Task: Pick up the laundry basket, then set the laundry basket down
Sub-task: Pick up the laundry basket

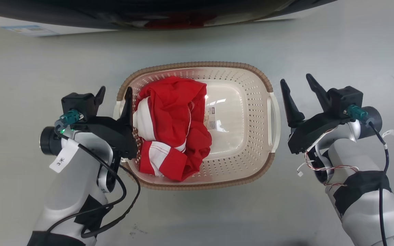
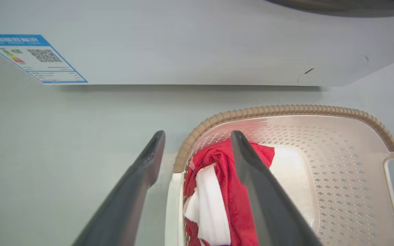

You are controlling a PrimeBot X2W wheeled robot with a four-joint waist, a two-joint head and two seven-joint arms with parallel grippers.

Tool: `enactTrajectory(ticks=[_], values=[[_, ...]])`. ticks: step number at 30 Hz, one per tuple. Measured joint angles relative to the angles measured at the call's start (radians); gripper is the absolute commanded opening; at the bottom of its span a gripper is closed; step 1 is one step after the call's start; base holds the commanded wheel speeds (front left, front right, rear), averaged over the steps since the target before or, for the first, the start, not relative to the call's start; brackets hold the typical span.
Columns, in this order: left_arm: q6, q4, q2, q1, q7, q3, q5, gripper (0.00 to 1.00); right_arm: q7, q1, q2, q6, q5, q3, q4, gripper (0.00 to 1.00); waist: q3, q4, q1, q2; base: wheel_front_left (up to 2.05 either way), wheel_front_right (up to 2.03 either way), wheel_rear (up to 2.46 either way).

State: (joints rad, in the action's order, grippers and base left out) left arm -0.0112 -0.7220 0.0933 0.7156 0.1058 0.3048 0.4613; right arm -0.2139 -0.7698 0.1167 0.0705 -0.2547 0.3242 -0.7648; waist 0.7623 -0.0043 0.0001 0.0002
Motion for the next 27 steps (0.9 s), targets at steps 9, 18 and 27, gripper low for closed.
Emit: enactTrajectory(ticks=[9,18,27], values=[[0.021,-0.117,-0.004,0.016,0.0,0.0,0.022,1.0,-0.009,-0.025,-0.017,0.009,-0.002,0.018,-0.086,1.0,0.057,-0.003,-0.0002,-0.0001,0.0,0.0,0.0],[0.039,-0.2,-0.021,0.053,-0.004,0.002,0.031,1.0,-0.018,-0.041,-0.024,0.019,-0.002,0.037,-0.148,1.0,0.1,0.002,-0.0001,-0.0002,0.0,0.0,0.0],[0.056,-0.272,-0.032,0.092,-0.004,0.006,0.037,0.83,-0.025,-0.051,-0.028,0.028,-0.005,0.043,-0.207,0.86,0.117,0.014,-0.0001,-0.0002,0.0,0.0,0.0]])
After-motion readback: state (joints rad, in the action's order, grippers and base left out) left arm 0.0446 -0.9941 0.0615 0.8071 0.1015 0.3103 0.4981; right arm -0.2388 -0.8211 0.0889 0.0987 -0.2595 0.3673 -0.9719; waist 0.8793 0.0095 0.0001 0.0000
